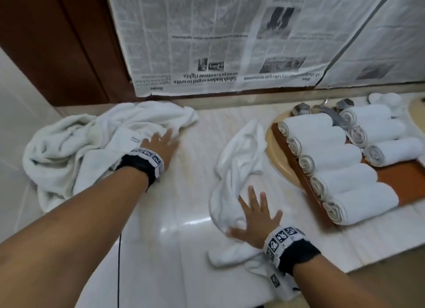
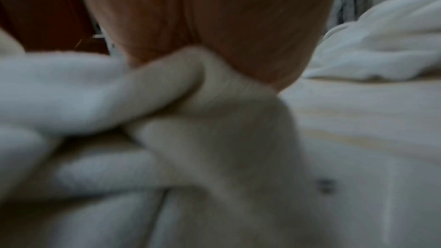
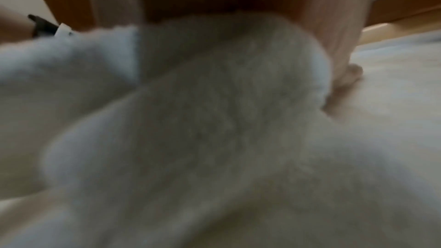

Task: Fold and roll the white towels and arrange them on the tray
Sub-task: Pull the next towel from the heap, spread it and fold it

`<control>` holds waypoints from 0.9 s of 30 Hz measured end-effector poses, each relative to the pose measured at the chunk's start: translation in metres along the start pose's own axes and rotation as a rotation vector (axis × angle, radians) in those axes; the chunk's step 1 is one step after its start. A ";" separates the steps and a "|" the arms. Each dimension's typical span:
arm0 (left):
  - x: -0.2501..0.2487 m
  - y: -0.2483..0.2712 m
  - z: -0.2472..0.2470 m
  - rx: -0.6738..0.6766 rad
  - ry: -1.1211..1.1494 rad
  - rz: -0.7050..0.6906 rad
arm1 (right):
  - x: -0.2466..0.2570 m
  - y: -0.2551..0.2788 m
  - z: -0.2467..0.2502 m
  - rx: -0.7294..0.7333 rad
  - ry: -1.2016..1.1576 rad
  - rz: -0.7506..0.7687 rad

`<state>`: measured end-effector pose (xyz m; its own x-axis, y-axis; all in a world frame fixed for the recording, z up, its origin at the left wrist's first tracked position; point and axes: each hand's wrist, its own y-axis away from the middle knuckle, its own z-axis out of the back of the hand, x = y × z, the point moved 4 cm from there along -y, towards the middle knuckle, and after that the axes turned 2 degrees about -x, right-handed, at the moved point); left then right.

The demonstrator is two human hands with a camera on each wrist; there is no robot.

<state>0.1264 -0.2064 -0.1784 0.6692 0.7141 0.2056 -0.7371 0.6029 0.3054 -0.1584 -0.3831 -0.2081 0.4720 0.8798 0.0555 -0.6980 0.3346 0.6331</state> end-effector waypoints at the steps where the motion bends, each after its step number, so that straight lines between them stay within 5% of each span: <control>1: 0.007 -0.005 -0.003 -0.017 0.038 0.025 | -0.002 -0.003 -0.002 0.004 0.000 -0.004; 7: 0.035 -0.031 -0.012 -0.123 0.098 0.159 | -0.001 -0.023 0.010 0.028 -0.072 -0.035; 11: 0.114 -0.005 -0.041 -0.036 -0.069 0.341 | 0.003 -0.030 0.015 0.016 -0.084 -0.059; 14: 0.142 0.009 -0.037 -0.037 -0.074 0.350 | 0.005 -0.032 0.021 0.022 -0.093 -0.066; 18: 0.092 0.001 -0.012 0.050 0.156 0.415 | 0.004 -0.034 0.019 0.030 -0.085 -0.047; 20: 0.051 0.006 0.012 -0.034 0.174 0.451 | 0.000 -0.033 0.018 0.025 -0.082 -0.016; 22: -0.006 0.013 0.028 -0.140 0.183 0.323 | -0.007 -0.029 0.011 0.018 -0.071 0.045; 24: -0.069 0.026 0.026 -0.078 0.373 0.251 | -0.012 -0.019 -0.007 -0.029 -0.023 0.148; 27: -0.135 0.044 0.002 0.094 0.761 0.338 | -0.031 0.007 -0.049 -0.051 0.060 0.275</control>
<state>0.0034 -0.2773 -0.1907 0.1423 0.9168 -0.3732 -0.8534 0.3046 0.4230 -0.2040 -0.3915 -0.2428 0.2293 0.9579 0.1729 -0.8224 0.0956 0.5608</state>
